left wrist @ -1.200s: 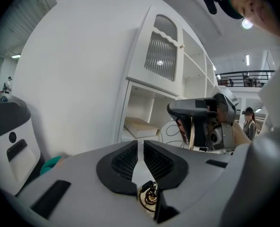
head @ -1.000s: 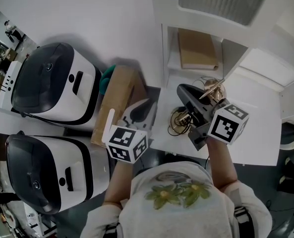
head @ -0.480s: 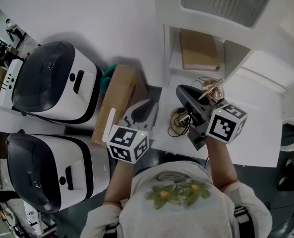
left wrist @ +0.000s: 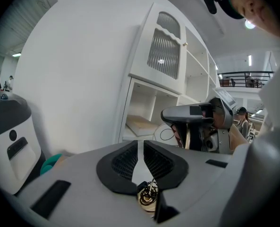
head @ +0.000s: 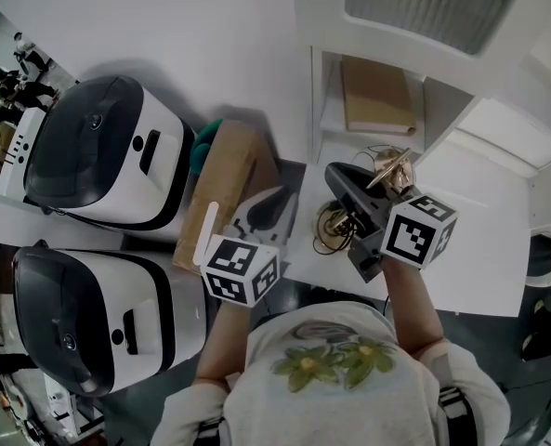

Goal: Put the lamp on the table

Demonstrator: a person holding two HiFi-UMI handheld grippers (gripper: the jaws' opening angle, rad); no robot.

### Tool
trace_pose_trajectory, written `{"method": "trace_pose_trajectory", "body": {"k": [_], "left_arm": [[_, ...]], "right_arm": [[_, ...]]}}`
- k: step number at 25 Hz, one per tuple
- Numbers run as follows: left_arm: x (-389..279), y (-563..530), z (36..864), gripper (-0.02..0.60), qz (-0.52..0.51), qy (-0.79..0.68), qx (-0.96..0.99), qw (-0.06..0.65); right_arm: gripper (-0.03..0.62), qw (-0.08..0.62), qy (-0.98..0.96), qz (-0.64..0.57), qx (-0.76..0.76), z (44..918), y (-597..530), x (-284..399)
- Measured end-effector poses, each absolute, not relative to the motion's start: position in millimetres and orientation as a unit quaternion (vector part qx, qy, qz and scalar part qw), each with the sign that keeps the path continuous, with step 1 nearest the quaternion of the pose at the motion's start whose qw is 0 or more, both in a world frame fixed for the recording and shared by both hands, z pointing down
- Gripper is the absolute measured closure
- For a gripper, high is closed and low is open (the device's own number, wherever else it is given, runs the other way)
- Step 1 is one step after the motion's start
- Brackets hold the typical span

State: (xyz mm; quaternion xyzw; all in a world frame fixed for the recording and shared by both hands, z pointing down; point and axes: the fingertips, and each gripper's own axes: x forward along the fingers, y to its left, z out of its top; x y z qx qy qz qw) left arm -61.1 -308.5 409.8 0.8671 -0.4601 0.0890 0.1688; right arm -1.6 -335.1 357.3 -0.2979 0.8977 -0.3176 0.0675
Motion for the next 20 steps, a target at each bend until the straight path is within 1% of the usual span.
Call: {"method": "trace_pose_trajectory", "body": {"k": [7,20], "left_arm": [[-61.6,-309.9,412.3,0.520,0.090,-0.460,0.866,0.172],[-60.0,-303.5,412.4,0.520,0.090,-0.457,0.868,0.174]], "right_arm": [[0.562,0.063,0.897,-0.325,-0.293,365.0,-336.5,-6.0],[0.562,0.048,0.913,-0.291,-0.281,369.6,-329.0,-24.6]]}}
